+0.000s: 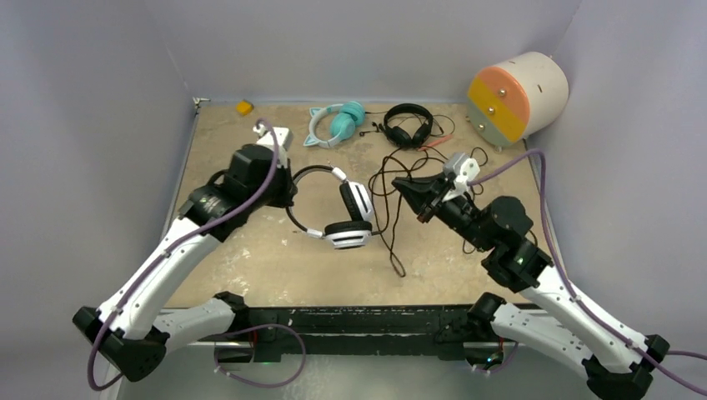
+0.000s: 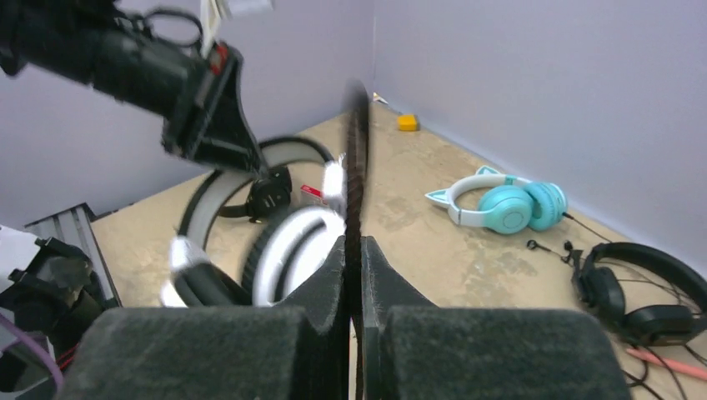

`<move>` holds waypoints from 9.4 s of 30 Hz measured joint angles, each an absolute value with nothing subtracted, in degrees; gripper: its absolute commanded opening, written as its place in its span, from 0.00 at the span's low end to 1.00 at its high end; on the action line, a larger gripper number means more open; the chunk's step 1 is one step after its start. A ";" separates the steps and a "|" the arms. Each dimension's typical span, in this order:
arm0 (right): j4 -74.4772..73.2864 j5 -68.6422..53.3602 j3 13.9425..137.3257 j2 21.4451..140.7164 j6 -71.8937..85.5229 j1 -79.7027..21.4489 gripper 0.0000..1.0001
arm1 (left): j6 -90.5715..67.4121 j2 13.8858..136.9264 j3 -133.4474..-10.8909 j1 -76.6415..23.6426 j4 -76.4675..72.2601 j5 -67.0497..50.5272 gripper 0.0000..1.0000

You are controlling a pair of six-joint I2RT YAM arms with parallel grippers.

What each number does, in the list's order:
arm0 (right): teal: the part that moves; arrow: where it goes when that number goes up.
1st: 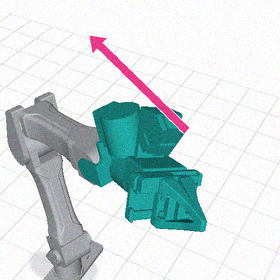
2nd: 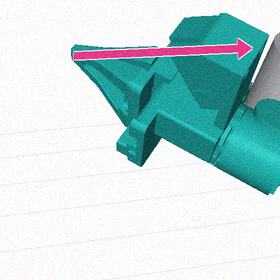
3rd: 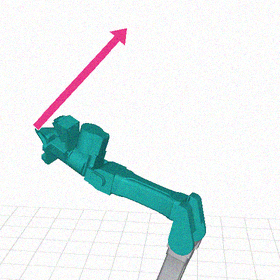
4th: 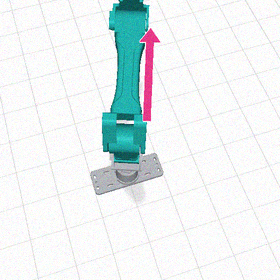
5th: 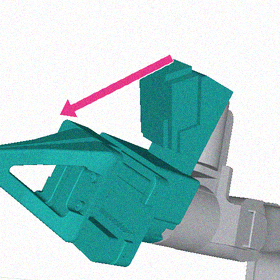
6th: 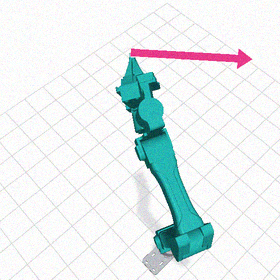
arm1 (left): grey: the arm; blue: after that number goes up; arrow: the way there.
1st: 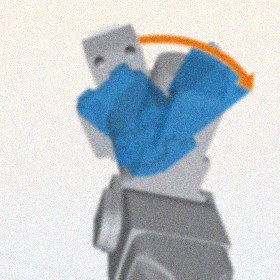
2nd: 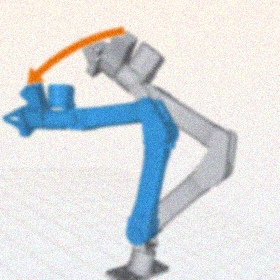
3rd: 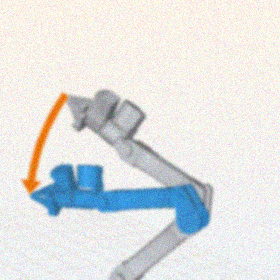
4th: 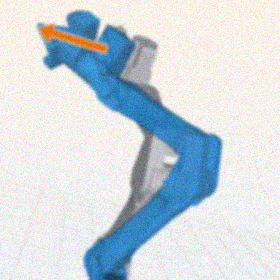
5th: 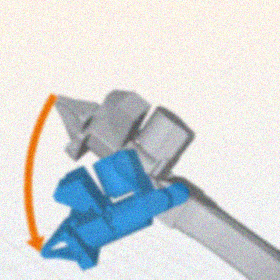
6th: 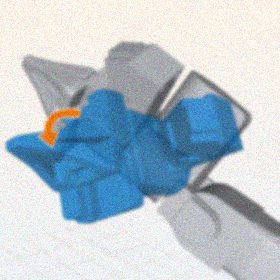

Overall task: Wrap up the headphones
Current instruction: Wrap the headphones cable around the headphones.

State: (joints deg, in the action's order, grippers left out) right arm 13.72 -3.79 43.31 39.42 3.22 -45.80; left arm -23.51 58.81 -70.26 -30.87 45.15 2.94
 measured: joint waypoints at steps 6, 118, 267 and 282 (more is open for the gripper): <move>-0.43 -6.02 59.35 48.71 -0.58 -45.80 0.00 | -21.19 65.06 -67.92 -41.28 44.03 17.58 0.00; -11.97 -2.46 55.35 72.12 14.83 -73.84 0.00 | -69.06 65.80 -66.61 -29.45 42.98 43.31 0.00; 17.63 -30.02 43.24 75.68 17.21 -28.08 0.21 | -39.09 55.18 -62.67 -33.89 34.98 -18.55 0.00; 45.67 -30.30 37.04 92.03 23.79 -31.75 0.37 | -46.39 63.68 -81.49 -32.47 40.56 -20.18 0.00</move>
State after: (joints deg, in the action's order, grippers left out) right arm 45.67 -30.30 37.04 92.03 23.79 -31.75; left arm -46.39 63.68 -81.49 -32.47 40.56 -20.18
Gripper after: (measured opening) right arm 0.364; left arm 0.036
